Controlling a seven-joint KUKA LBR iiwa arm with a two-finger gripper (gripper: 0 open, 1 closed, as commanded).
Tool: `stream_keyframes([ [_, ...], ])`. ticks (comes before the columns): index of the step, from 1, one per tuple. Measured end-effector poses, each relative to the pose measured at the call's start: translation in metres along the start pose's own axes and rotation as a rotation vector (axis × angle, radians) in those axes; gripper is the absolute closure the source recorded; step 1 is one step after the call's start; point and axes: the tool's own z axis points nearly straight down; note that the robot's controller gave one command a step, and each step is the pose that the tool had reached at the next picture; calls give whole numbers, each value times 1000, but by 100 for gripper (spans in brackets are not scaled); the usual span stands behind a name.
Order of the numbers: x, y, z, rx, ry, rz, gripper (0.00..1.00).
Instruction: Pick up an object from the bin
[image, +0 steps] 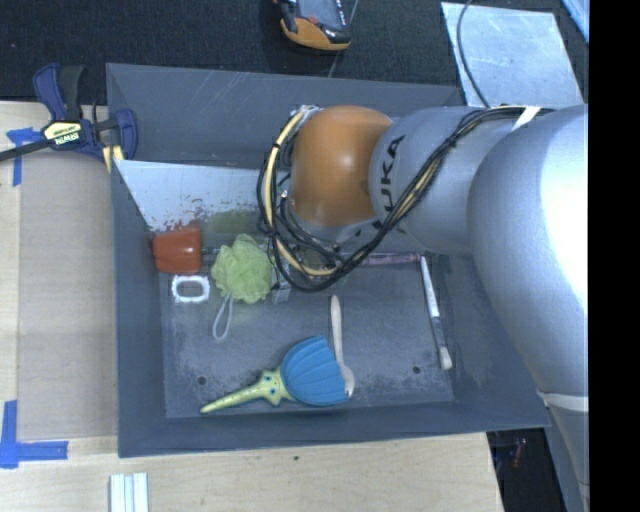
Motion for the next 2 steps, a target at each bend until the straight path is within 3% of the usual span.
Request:
stream_keyframes([
  [2, -2, 0, -66, 0, 1, 1, 100],
])
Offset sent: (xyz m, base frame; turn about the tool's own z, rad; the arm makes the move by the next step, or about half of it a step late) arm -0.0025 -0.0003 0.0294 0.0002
